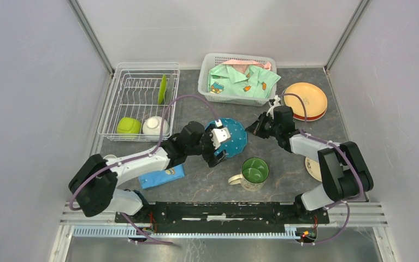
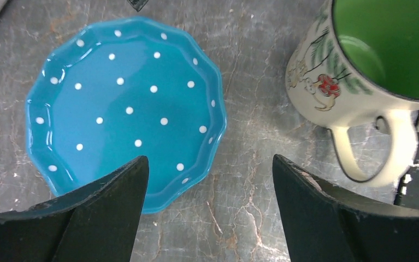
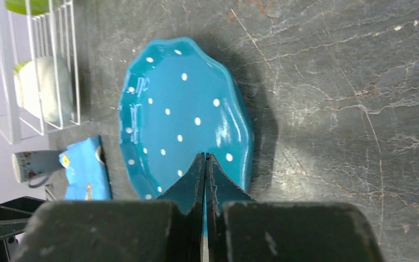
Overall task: Load the mixed dishes into the dish rack
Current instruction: Pick up the plate at the center of the board.
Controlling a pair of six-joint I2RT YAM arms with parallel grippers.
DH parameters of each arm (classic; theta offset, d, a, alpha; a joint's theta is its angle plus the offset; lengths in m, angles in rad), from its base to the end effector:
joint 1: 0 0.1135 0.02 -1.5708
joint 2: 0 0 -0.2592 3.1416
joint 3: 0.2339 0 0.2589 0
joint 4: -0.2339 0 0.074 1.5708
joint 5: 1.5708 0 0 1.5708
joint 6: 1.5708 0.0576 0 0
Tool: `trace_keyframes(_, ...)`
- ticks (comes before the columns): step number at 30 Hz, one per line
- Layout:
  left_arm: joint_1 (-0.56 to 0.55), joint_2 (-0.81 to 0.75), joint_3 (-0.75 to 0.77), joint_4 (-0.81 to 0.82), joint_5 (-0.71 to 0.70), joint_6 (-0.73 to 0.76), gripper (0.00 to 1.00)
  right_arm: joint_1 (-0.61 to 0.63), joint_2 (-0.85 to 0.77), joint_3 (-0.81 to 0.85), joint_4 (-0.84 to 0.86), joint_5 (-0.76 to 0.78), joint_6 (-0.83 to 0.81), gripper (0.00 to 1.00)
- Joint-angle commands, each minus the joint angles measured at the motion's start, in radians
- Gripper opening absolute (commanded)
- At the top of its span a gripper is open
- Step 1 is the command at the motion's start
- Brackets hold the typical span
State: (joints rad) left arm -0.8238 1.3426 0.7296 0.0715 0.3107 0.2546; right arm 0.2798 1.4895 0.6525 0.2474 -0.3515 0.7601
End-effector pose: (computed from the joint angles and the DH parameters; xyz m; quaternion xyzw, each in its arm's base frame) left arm 0.1993 -0.2411 0.2038 0.5069 0.6989 -0.2658 0.4289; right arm 0.3008 0.1071 0.1538 0.1266 0.8631 0.3643 0.3260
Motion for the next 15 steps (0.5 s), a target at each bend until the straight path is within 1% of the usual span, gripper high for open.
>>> trace_keyframes(1, -0.031, 0.077, 0.021, 0.069, -0.055, 0.088, 0.87, 0.002, 0.039, 0.046, 0.005, -0.011, -0.101, 0.00)
trace_keyframes(5, -0.050, 0.132, 0.049, 0.027, -0.012, 0.149, 0.81, 0.002, -0.006, 0.086, -0.057, 0.013, -0.180, 0.00)
trace_keyframes(6, -0.057, 0.157, 0.059, 0.008, -0.012, 0.171, 0.80, 0.000, -0.026, 0.096, -0.080, 0.034, -0.199, 0.02)
trace_keyframes(8, -0.065, 0.197, 0.088, -0.037, -0.019, 0.196, 0.74, -0.006, -0.067, 0.115, -0.116, 0.070, -0.226, 0.12)
trace_keyframes(10, -0.067, 0.240, 0.119, -0.089, -0.022, 0.214, 0.68, -0.017, -0.118, 0.120, -0.162, 0.135, -0.239, 0.28)
trace_keyframes(12, -0.070, 0.266, 0.133, -0.111, -0.031, 0.226, 0.66, -0.030, -0.178, 0.110, -0.180, 0.187, -0.244, 0.40)
trace_keyframes(14, -0.073, 0.277, 0.130, -0.098, -0.062, 0.236, 0.65, -0.040, -0.237, 0.099, -0.190, 0.214, -0.251, 0.51)
trace_keyframes(15, -0.073, 0.280, 0.126, -0.085, -0.078, 0.239, 0.65, -0.044, -0.270, 0.093, -0.195, 0.220, -0.255, 0.55)
